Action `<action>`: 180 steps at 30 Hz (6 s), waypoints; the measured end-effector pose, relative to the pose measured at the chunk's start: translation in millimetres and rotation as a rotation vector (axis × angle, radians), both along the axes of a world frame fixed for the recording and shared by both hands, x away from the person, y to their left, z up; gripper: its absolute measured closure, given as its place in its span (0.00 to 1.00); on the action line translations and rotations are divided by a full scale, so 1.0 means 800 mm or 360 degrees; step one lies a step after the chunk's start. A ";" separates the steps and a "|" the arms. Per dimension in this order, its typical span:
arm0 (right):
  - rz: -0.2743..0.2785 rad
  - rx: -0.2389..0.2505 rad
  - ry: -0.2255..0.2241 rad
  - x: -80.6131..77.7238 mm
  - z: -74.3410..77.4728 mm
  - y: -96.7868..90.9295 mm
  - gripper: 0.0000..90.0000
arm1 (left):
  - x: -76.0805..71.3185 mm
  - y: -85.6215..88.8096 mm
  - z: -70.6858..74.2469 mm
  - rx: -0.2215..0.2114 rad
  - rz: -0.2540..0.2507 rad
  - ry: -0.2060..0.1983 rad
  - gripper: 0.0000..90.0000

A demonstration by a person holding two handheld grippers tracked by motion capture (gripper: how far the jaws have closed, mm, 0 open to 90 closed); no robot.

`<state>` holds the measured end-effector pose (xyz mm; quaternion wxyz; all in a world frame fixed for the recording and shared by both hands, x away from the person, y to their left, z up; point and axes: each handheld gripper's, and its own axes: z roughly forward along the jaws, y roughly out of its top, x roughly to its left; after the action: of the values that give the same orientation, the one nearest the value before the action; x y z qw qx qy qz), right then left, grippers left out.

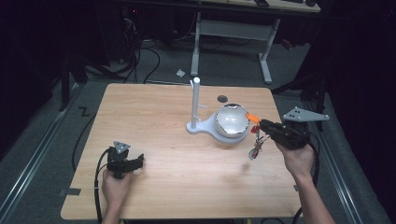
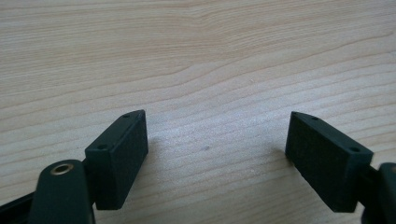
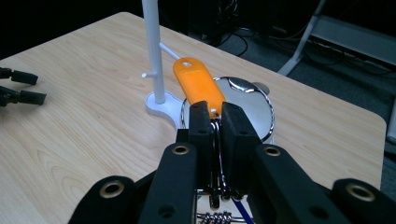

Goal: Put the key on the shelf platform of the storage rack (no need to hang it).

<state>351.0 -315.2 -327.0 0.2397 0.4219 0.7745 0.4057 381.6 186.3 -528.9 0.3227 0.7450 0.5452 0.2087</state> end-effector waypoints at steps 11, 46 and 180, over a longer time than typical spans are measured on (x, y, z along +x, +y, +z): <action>0.0036 0.0019 0.0014 0.028 0.018 0.011 0.93 | 0.000 0.000 0.000 -0.0002 0.0000 0.0000 0.24; 0.0055 -0.0013 0.0018 0.121 0.045 0.053 0.93 | 0.000 0.001 0.000 -0.0011 0.0001 0.0003 0.24; -0.0160 0.0060 0.0195 0.126 -0.074 0.022 0.57 | 0.000 0.000 0.000 -0.0003 0.0000 0.0002 0.24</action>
<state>451.7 -297.4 -385.9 0.2039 0.4889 0.7578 0.3811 381.6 186.5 -528.8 0.3231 0.7447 0.5457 0.2077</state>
